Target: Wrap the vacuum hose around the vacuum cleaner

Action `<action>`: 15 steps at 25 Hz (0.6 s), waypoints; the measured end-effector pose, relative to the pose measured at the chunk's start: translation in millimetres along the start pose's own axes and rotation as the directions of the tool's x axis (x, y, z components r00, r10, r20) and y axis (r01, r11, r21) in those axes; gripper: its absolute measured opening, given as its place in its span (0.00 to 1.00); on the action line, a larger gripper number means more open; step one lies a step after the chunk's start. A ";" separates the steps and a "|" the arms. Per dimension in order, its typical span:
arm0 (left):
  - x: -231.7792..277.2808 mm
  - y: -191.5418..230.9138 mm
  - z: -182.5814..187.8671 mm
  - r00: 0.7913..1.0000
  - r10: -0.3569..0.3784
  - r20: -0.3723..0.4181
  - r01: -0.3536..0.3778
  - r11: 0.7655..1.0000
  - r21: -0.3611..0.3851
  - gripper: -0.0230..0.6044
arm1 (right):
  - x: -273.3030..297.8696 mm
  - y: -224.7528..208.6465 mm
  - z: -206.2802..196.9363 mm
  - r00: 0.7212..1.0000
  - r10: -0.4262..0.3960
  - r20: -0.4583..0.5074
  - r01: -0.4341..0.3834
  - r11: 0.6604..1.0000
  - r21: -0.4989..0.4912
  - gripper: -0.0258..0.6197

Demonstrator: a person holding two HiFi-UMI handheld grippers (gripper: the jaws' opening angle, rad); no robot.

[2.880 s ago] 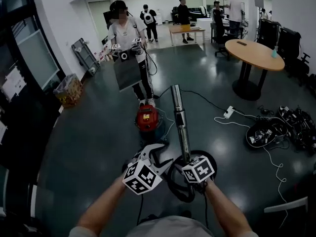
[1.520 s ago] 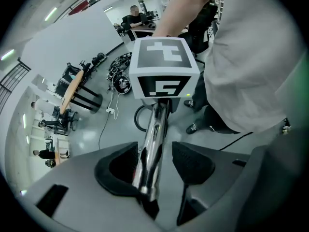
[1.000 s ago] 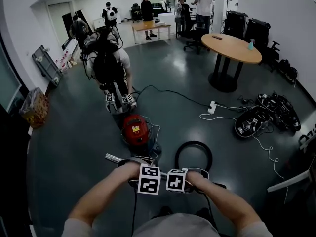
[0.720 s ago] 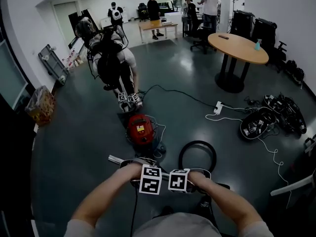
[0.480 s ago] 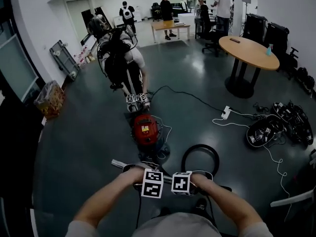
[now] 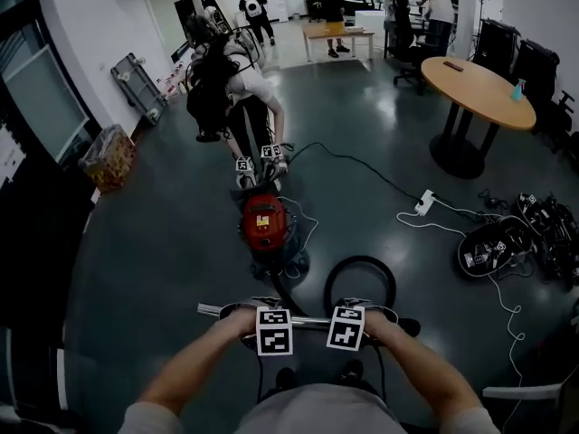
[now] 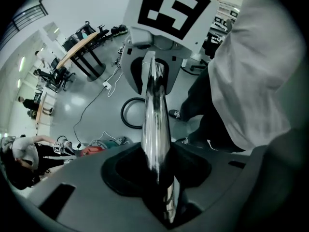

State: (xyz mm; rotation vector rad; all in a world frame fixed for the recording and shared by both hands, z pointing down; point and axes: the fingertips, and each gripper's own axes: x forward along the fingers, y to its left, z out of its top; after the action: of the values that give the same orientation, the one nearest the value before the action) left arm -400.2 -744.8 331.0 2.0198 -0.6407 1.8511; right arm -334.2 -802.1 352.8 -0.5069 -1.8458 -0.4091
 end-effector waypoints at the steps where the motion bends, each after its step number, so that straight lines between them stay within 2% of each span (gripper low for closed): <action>1: 4.8 1.5 5.1 1.000 0.000 0.004 0.000 1.000 -0.030 0.30 | -2.9 -5.0 -7.9 1.000 -0.015 0.009 0.015 1.000 -0.003 0.40; 5: 21.4 4.2 20.6 1.000 -0.008 0.021 0.011 0.989 -0.150 0.30 | -20.2 -24.9 -34.3 0.994 -0.087 0.061 0.086 0.996 0.006 0.42; 9: 34.9 5.0 25.2 0.999 -0.025 0.030 0.032 0.968 -0.247 0.30 | -44.7 -49.9 -54.6 0.976 -0.161 0.148 0.149 0.985 0.093 0.43; 15: 58.4 0.4 25.1 0.999 -0.025 0.029 0.034 0.931 -0.363 0.30 | -61.0 -63.3 -72.6 0.948 -0.174 0.266 0.105 0.961 0.257 0.43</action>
State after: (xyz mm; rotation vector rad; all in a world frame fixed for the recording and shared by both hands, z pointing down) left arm -375.8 -764.5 386.3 1.7978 -0.8823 1.5550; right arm -292.4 -901.5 316.0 -0.2787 -2.1866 -0.2088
